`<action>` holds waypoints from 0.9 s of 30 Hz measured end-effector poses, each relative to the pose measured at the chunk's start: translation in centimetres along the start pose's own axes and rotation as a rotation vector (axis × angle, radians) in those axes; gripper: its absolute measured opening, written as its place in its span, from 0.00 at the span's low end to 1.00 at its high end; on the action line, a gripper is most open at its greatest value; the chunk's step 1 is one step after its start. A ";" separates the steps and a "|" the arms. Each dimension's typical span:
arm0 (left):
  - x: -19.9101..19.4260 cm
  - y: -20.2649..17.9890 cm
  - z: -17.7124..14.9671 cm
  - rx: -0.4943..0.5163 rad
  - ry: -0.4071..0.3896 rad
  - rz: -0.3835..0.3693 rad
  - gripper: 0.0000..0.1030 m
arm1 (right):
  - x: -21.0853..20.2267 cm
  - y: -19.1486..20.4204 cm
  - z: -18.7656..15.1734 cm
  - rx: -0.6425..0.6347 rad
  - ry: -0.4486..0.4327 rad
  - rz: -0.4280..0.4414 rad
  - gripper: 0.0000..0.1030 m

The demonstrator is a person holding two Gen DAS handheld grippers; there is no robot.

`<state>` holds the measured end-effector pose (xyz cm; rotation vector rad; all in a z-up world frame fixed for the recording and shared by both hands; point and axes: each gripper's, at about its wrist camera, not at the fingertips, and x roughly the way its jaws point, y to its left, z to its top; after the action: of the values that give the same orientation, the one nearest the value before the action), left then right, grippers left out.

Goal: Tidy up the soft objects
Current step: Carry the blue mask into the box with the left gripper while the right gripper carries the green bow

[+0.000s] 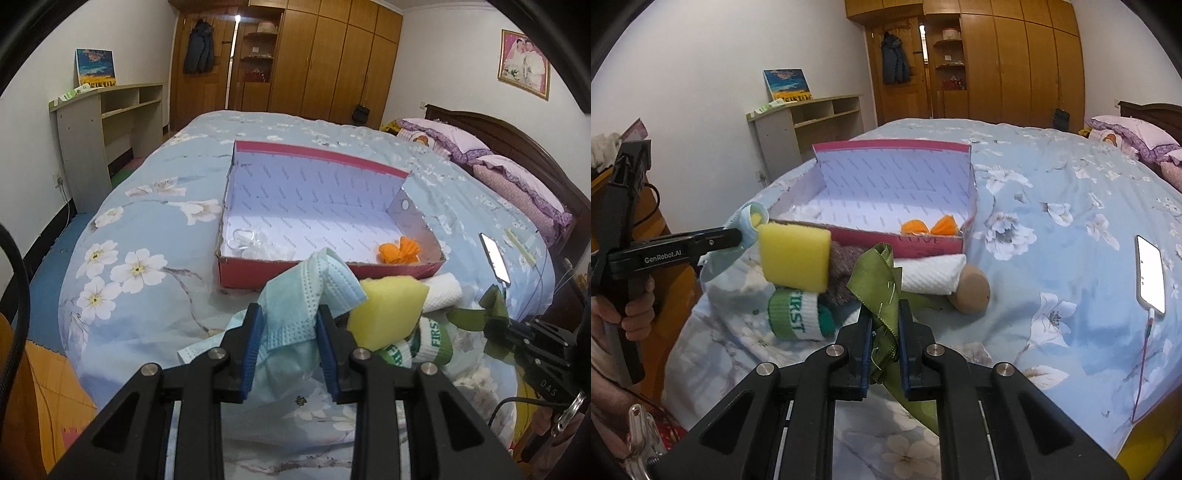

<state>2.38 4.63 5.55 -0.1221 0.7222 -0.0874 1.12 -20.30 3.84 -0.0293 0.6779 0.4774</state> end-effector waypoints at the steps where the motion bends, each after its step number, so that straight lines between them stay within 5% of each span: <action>1: -0.2 -0.1 0.1 0.000 -0.004 -0.001 0.30 | 0.0 0.0 0.2 -0.001 -0.003 0.001 0.13; 27: 0.5 -1.9 5.0 0.046 -0.045 -0.015 0.30 | 1.2 0.5 5.8 -0.045 -0.060 0.021 0.13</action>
<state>5.97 3.06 9.19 -0.0852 0.6738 -0.1153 5.19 -18.34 7.74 -0.0504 0.6095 0.5119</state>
